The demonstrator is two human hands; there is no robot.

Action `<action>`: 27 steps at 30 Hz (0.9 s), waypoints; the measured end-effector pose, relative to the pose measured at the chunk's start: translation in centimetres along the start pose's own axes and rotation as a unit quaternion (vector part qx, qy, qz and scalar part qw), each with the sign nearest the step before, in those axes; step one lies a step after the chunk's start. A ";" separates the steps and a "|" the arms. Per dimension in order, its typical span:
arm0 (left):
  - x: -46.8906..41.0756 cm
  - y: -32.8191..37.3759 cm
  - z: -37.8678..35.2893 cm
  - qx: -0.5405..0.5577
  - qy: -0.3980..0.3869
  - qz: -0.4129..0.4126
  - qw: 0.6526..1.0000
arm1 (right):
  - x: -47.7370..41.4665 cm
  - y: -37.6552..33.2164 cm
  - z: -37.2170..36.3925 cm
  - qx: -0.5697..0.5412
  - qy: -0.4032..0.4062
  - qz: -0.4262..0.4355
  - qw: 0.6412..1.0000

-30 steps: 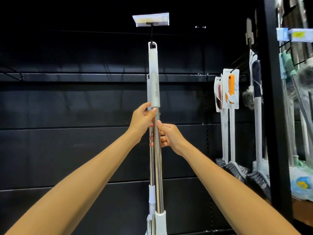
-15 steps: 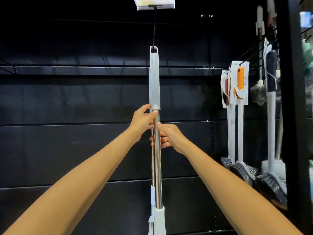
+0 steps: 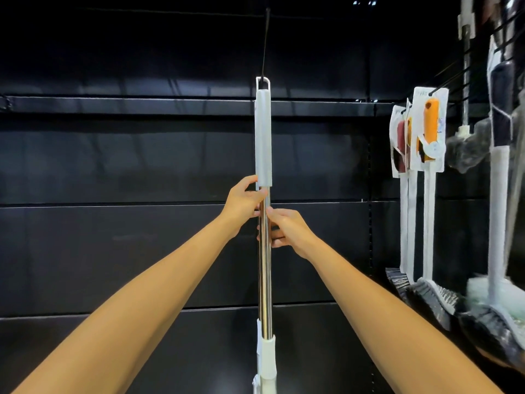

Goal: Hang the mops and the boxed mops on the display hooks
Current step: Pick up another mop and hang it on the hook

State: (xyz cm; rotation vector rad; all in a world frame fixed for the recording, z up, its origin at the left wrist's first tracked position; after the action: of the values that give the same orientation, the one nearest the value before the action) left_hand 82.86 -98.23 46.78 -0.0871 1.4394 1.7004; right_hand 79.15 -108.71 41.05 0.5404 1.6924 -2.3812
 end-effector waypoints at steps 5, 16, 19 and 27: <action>-1.2 -0.7 0.0 -0.020 0.011 0.015 1.000 | -1.4 0.5 0.6 0.019 0.027 -0.013 0.999; -2.0 -1.8 0.1 -0.011 0.032 0.039 0.999 | -2.6 1.4 0.8 0.030 0.061 -0.032 0.997; -1.5 -2.1 0.5 0.006 0.028 0.050 0.998 | -2.3 1.6 0.9 0.024 0.065 -0.034 0.997; 2.5 -2.2 3.3 -0.283 0.075 0.037 0.955 | 0.7 0.9 0.7 0.301 0.123 -0.016 0.945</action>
State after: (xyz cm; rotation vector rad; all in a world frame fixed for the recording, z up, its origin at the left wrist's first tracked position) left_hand 84.28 -94.24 44.74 -0.4890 1.0256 2.1644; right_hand 78.62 -109.64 40.22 0.9316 1.0090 -2.9513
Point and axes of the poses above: each hand's wrist, its own x-axis away from the middle knuckle, its own z-axis out of the back of the hand, y = z × x, the point moved 8 cm from there along -x, towards the middle knuckle, and after that the axes turned 12 degrees about -y, right-handed, at the moved point
